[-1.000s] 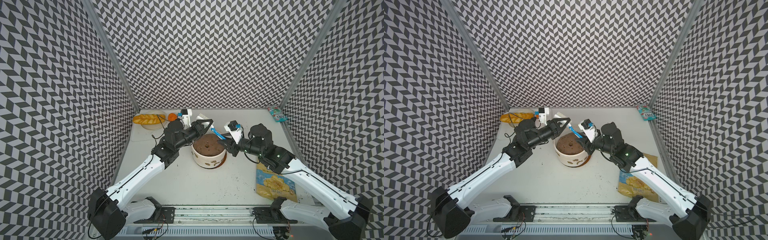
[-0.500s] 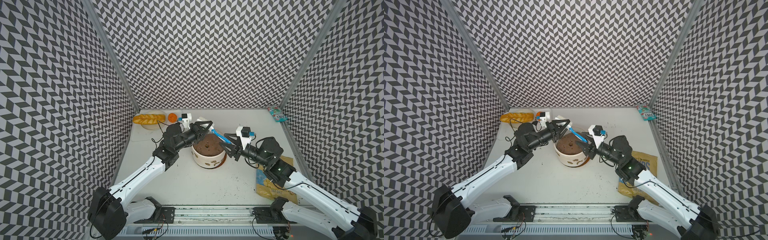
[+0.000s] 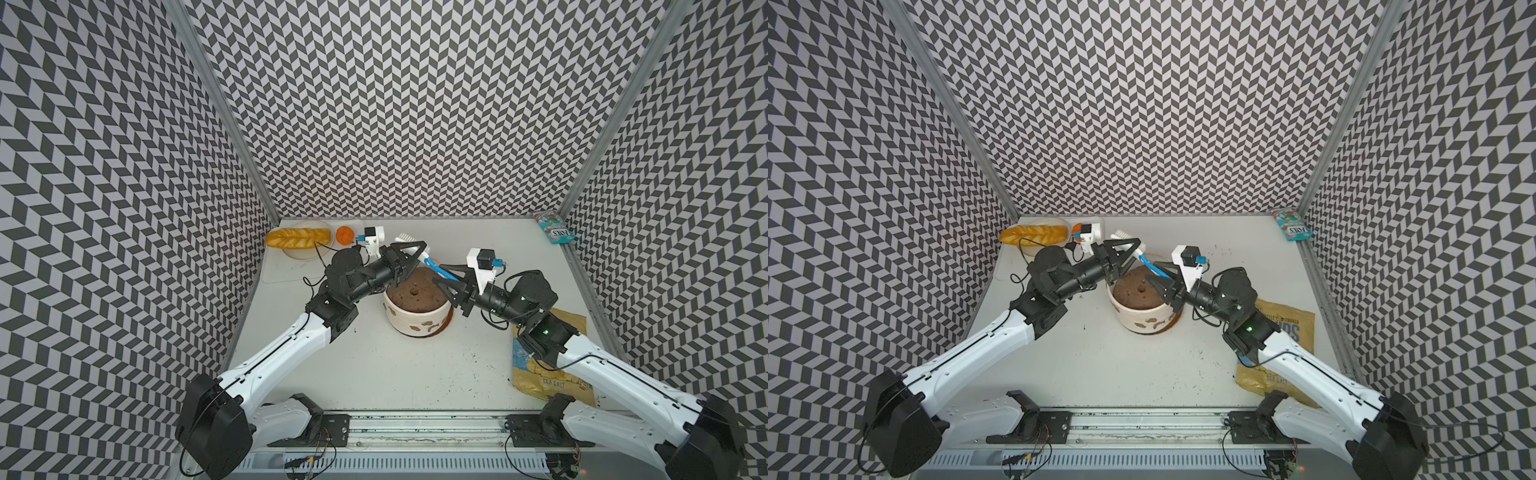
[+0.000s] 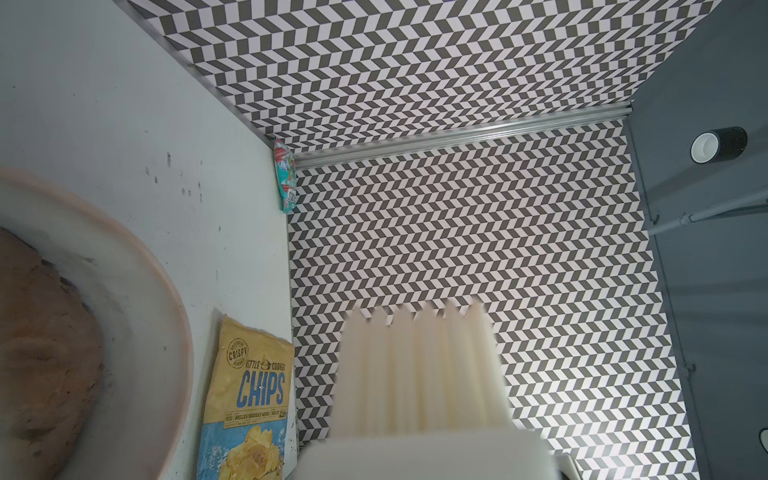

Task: Scrub the dried mud off the ceramic pot
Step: Pick up the brush from the center of the board.

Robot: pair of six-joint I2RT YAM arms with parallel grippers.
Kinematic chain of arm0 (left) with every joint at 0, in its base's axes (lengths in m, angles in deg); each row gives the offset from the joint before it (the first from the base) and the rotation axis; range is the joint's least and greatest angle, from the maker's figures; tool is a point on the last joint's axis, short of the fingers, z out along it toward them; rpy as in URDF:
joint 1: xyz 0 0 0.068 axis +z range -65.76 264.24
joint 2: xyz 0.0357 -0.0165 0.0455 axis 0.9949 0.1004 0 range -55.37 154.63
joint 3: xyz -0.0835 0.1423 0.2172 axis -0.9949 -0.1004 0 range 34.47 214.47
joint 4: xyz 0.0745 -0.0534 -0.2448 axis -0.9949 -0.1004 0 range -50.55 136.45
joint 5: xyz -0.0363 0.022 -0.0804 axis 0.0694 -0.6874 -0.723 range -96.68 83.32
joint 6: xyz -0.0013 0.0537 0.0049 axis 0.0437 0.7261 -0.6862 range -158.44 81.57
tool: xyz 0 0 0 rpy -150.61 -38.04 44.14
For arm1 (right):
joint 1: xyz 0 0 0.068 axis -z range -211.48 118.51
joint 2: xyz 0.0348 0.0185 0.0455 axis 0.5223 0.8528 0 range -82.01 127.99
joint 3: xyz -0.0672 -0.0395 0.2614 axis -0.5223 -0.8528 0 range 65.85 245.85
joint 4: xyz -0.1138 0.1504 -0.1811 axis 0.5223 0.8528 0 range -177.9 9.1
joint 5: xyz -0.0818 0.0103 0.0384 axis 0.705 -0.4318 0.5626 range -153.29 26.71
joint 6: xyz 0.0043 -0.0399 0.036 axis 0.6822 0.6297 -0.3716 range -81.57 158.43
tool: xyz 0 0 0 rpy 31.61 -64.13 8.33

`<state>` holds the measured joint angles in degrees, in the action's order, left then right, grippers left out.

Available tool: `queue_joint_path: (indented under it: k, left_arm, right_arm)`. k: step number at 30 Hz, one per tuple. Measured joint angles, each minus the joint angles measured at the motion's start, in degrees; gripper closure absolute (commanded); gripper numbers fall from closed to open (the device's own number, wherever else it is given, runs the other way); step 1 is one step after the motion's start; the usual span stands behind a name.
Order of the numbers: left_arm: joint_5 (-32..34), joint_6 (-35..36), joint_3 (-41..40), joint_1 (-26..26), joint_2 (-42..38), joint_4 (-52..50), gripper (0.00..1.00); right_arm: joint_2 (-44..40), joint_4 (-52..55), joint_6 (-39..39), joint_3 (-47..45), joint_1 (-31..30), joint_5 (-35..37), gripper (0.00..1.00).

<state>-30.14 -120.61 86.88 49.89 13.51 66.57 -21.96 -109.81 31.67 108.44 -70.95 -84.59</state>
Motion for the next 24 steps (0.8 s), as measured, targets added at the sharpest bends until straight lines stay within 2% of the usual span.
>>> queue_joint_path:
  k: [6,12,15,19,21,24]
  left_arm:
    - [0.3,0.1,-0.1,0.0,0.0,0.2,0.7]
    - [0.7,0.8,-0.1,0.0,0.0,0.2,0.65]
    - [0.7,1.6,-0.1,0.0,0.0,0.0,0.56]
    - [0.3,3.1,-0.1,0.0,0.0,-1.0,0.5]
    - [0.1,3.8,-0.1,0.1,0.0,-1.6,0.4]
    - [-0.3,4.9,-0.1,0.4,0.1,-2.2,0.32]
  right_arm:
    - [0.5,-0.3,0.1,0.2,0.0,-0.2,0.84]
    - [0.7,-0.4,0.2,0.3,0.3,0.5,0.95]
    - [0.7,0.0,0.8,0.4,0.3,0.6,1.0]
    - [0.5,0.7,1.9,0.4,0.3,0.5,1.0]
    - [0.1,1.2,2.7,0.4,0.3,0.5,1.0]
    - [-1.0,2.7,3.8,0.8,0.3,0.5,1.0]
